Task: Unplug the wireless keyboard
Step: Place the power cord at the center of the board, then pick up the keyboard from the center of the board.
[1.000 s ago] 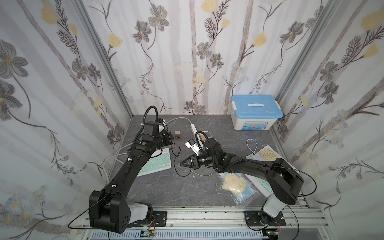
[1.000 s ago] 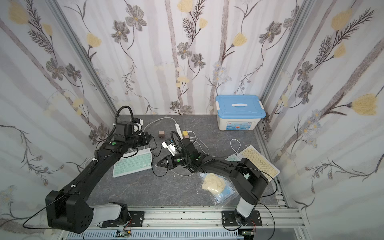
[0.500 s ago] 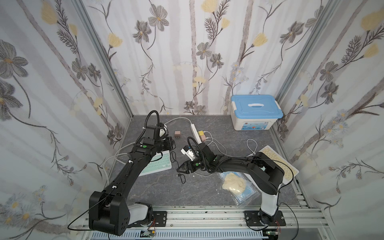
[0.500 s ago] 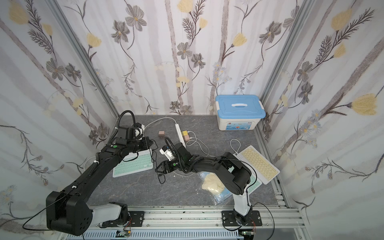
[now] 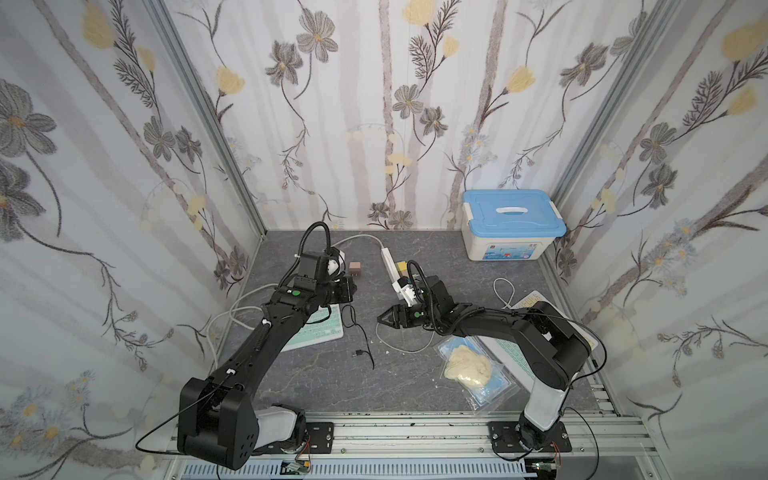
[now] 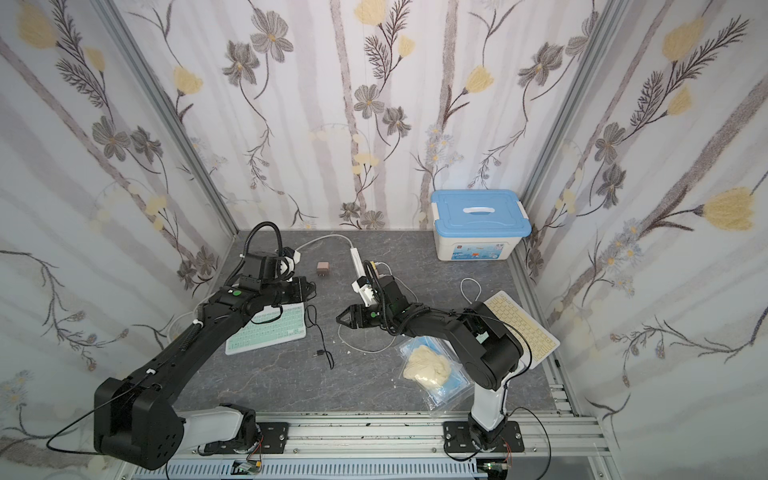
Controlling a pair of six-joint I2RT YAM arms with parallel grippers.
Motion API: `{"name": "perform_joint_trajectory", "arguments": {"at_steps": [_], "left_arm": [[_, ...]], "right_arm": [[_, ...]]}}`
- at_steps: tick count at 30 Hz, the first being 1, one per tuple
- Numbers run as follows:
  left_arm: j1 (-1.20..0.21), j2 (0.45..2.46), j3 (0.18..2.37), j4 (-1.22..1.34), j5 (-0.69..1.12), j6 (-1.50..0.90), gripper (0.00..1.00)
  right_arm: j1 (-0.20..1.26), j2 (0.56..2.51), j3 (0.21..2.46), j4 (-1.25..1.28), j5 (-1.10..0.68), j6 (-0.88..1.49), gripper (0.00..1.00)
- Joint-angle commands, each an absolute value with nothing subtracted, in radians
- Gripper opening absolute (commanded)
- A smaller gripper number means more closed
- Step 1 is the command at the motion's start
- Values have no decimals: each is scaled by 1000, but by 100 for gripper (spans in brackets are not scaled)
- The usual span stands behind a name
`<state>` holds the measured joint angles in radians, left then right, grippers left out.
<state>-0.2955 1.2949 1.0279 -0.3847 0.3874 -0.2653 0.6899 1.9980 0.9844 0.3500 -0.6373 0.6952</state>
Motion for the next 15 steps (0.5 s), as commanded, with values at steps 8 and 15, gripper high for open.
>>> {"name": "perform_joint_trajectory", "arguments": {"at_steps": [8, 15], "left_arm": [[-362, 1327, 1116, -426, 489, -127, 0], [-377, 1340, 1158, -425, 507, -93, 0]], "right_arm": [[597, 2120, 1141, 436, -699, 845, 65], [591, 2210, 1290, 266, -702, 819, 64]]}}
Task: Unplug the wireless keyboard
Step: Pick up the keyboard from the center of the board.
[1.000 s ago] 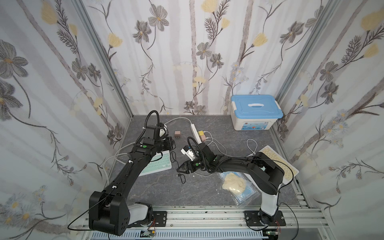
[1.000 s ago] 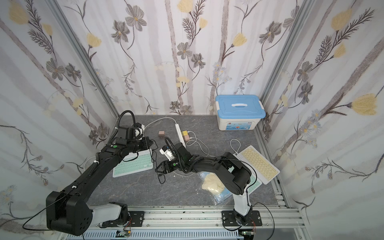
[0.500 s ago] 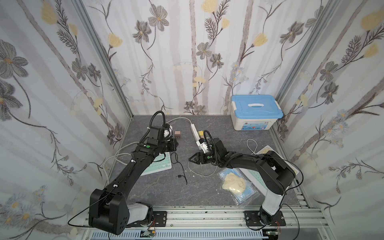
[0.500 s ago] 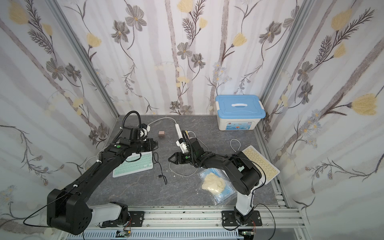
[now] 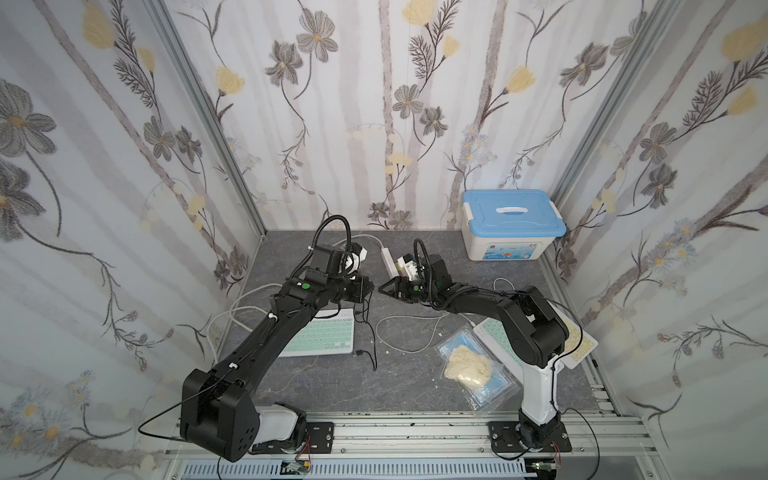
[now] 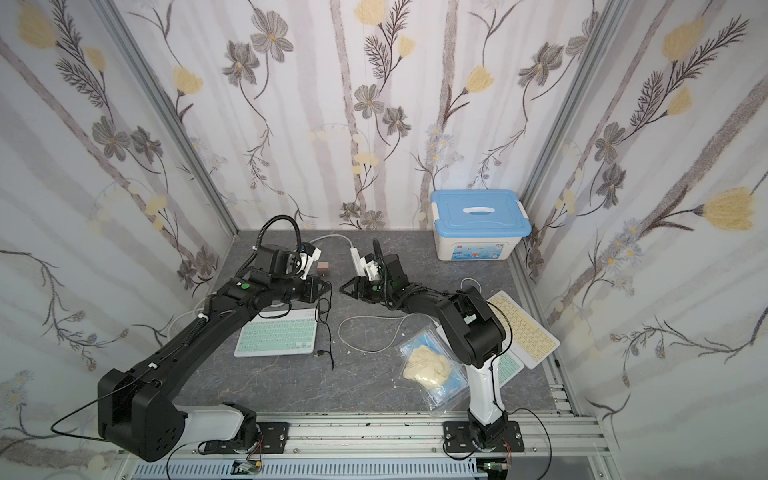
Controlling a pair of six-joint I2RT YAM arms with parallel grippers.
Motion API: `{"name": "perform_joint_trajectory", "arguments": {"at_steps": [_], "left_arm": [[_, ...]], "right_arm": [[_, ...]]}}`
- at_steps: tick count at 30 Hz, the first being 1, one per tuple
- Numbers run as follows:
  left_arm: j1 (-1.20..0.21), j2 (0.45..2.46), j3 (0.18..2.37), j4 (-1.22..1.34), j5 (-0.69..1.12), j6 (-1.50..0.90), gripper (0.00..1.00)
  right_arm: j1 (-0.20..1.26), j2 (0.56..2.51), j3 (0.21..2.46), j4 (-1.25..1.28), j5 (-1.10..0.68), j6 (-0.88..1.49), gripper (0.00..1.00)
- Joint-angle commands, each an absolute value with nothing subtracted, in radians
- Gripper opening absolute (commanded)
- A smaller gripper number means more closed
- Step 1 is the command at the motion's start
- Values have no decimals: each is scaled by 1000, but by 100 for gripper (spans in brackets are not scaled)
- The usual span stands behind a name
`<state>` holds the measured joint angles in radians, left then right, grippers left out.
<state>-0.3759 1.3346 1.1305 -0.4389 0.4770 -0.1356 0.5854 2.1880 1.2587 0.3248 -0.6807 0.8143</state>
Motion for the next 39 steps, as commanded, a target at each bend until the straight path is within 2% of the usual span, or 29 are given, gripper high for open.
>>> {"name": "perform_joint_trajectory", "arguments": {"at_steps": [1, 14, 22, 25, 32, 39], "left_arm": [[-377, 1344, 1168, -425, 515, -91, 0], [-394, 1351, 1213, -456, 577, -34, 0], [-397, 1357, 1206, -438, 571, -37, 0], [-397, 1359, 1203, -436, 562, -35, 0], [-397, 1355, 1199, -433, 549, -29, 0], [-398, 1362, 1198, -431, 557, -27, 0]], "right_arm": [[593, 2220, 1298, 268, -710, 828, 64], [620, 2349, 1437, 246, -823, 876, 68], [687, 2414, 1481, 263, -865, 911, 64], [699, 2426, 1480, 297, -892, 941, 60], [714, 2430, 1480, 264, -909, 923, 59], [721, 2440, 1475, 290, -928, 934, 45]]}}
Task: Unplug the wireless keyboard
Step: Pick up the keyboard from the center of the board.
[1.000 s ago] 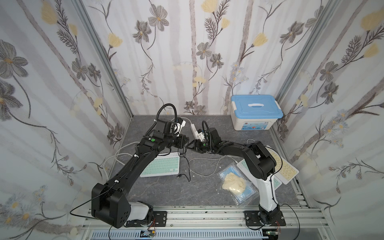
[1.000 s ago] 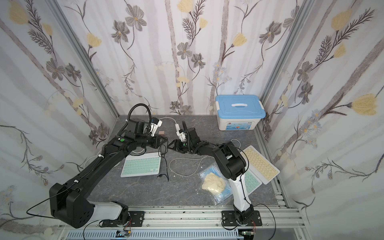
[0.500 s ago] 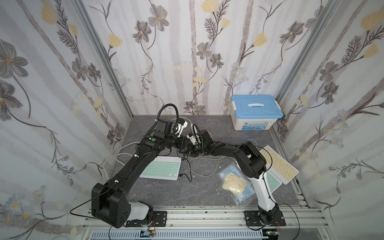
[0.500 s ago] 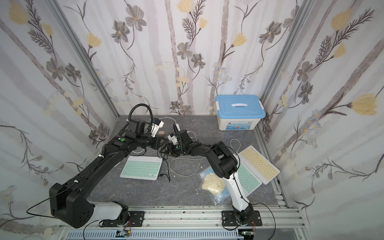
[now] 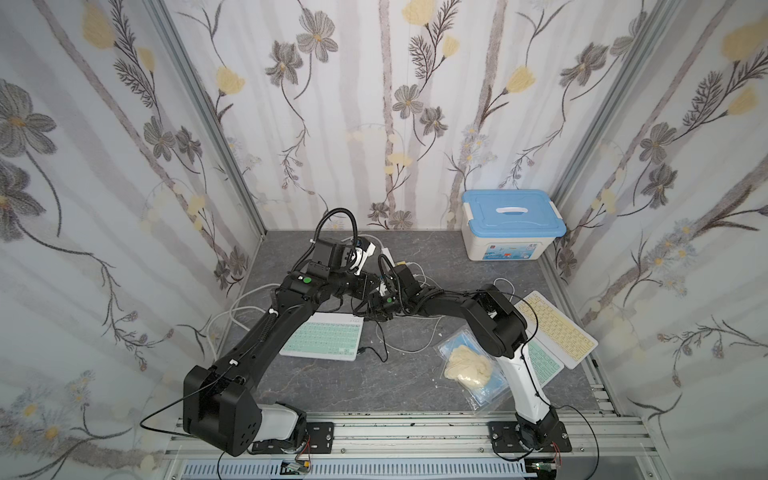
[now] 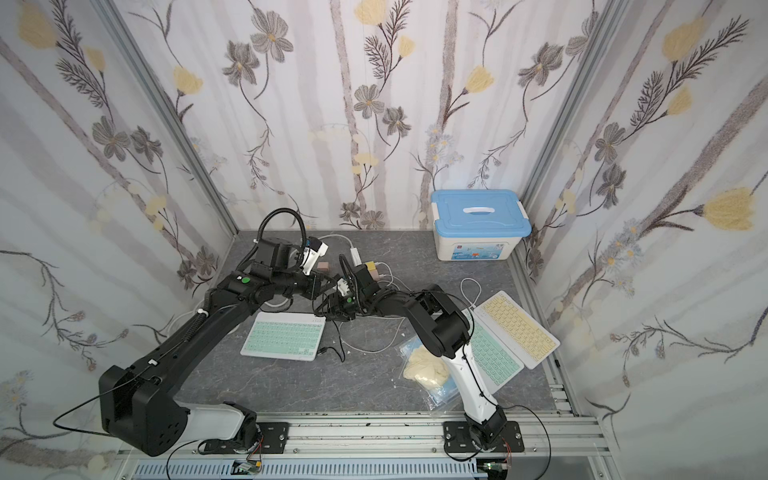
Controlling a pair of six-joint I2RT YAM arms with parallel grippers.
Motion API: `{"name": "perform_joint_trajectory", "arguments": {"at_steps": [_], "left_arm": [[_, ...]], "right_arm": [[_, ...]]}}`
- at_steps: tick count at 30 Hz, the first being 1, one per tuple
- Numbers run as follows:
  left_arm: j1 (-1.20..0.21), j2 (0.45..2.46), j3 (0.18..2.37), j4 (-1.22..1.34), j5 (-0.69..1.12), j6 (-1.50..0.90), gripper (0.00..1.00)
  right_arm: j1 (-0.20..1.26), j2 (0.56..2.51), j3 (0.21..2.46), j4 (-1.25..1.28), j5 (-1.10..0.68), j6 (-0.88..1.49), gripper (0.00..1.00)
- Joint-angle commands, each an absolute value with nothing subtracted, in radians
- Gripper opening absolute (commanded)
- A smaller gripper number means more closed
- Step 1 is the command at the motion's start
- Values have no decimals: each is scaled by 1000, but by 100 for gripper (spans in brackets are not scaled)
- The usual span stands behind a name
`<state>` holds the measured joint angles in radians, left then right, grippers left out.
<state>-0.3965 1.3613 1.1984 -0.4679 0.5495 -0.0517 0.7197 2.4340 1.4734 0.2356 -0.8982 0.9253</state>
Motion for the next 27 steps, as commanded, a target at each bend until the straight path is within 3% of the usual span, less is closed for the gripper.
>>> {"name": "perform_joint_trajectory", "arguments": {"at_steps": [1, 9, 16, 22, 27], "left_arm": [[-397, 1362, 1197, -431, 557, -28, 0], [-397, 1352, 1187, -440, 551, -22, 0], [-397, 1321, 1160, -443, 542, -24, 0], [-397, 1263, 1108, -454, 546, -28, 5], [-397, 1170, 1039, -431, 572, -37, 17]], "right_arm": [[722, 2443, 1478, 298, -930, 941, 42], [729, 2453, 1487, 322, -953, 956, 25], [719, 2435, 1499, 352, -964, 957, 2], [695, 2411, 1509, 412, -945, 982, 0], [666, 2397, 1509, 470, -920, 1015, 0]]}}
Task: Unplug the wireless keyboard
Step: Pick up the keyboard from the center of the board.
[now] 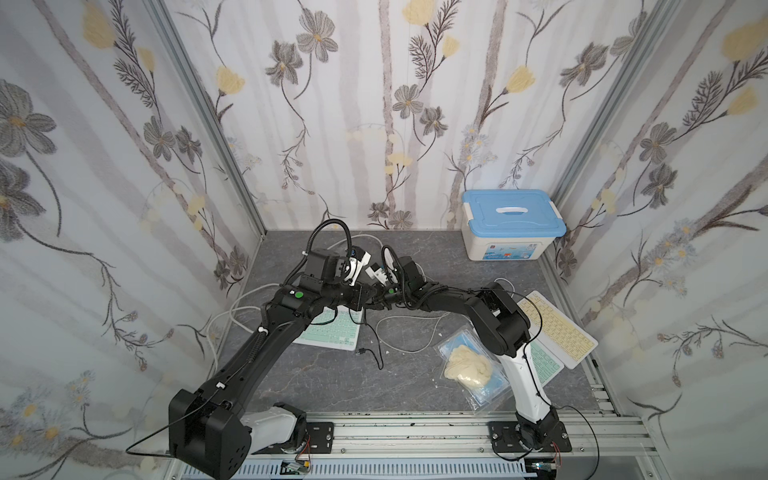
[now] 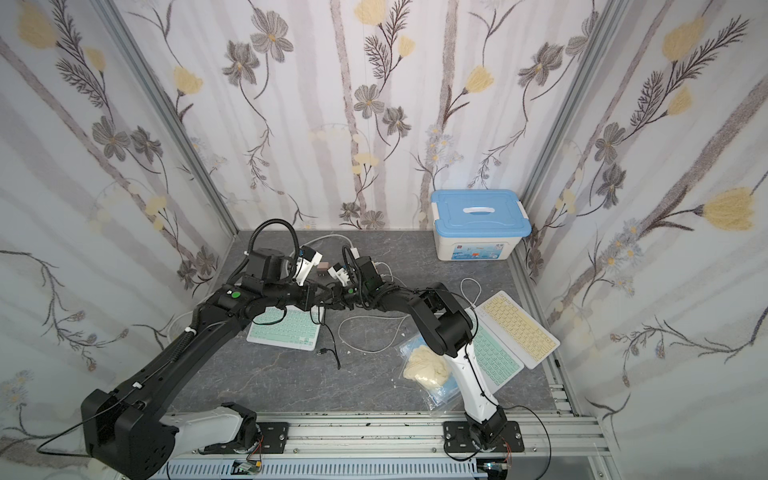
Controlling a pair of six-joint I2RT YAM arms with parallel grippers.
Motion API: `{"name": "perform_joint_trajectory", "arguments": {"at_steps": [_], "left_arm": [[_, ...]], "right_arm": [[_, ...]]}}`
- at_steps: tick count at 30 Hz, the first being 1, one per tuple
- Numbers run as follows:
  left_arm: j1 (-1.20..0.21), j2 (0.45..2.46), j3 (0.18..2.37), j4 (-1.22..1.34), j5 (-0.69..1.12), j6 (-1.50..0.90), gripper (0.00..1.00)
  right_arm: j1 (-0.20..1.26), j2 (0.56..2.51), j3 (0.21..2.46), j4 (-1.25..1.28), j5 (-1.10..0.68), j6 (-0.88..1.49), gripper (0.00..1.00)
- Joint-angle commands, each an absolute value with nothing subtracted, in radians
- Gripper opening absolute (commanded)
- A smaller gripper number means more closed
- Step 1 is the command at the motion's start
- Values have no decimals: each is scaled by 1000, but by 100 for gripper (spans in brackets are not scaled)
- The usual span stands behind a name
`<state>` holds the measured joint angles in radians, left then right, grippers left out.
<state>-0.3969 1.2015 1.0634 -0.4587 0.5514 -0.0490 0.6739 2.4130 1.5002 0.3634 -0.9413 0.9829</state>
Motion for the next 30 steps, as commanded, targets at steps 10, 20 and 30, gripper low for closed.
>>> {"name": "perform_joint_trajectory", "arguments": {"at_steps": [10, 20, 30], "left_arm": [[-397, 1031, 913, -431, 545, -36, 27], [-377, 1007, 822, -428, 426, -66, 47], [-237, 951, 772, -439, 350, -230, 61]], "right_arm": [[616, 2358, 1536, 536, -854, 1048, 0], [567, 2291, 1582, 560, -814, 1057, 0], [547, 2188, 1577, 629, -769, 983, 0]]}}
